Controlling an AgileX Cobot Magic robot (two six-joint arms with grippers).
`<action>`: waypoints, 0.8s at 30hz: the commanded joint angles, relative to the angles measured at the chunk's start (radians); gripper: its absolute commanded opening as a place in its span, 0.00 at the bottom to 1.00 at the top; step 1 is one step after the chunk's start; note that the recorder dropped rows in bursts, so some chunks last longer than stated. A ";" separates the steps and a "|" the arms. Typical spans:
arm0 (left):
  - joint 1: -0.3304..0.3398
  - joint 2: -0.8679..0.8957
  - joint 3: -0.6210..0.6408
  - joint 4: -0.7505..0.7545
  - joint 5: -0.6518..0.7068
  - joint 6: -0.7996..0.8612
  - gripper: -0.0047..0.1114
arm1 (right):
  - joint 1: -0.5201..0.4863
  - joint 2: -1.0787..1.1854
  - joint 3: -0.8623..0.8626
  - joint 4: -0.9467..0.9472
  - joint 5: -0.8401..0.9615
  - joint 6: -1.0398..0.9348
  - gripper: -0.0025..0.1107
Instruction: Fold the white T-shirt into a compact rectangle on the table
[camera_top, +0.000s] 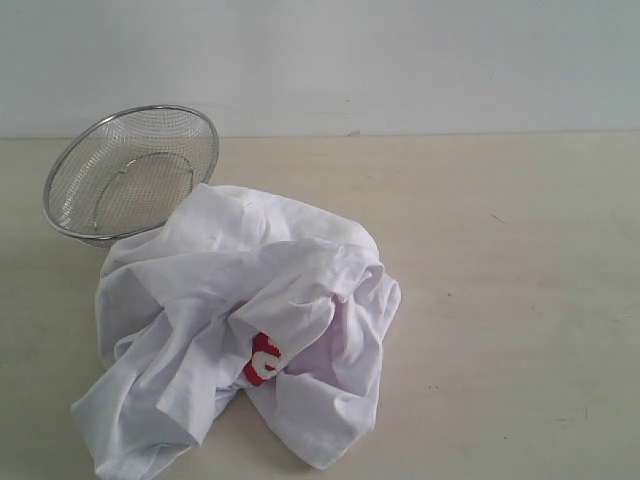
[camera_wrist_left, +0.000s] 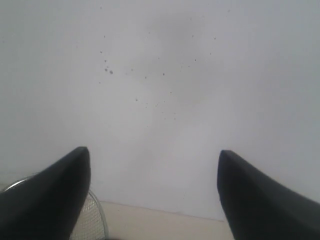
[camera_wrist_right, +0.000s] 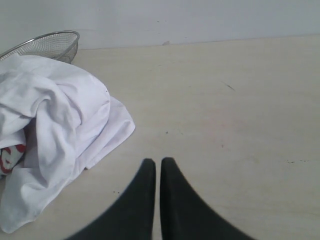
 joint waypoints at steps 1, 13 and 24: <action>0.003 0.023 -0.004 -0.008 -0.007 -0.013 0.61 | -0.003 -0.004 0.000 -0.016 -0.018 -0.028 0.02; 0.003 0.025 -0.010 -0.008 0.030 -0.005 0.61 | -0.003 -0.004 0.000 0.193 -0.746 0.123 0.02; 0.003 0.025 -0.010 -0.008 0.103 0.002 0.61 | -0.003 -0.004 -0.042 0.193 -0.505 0.138 0.02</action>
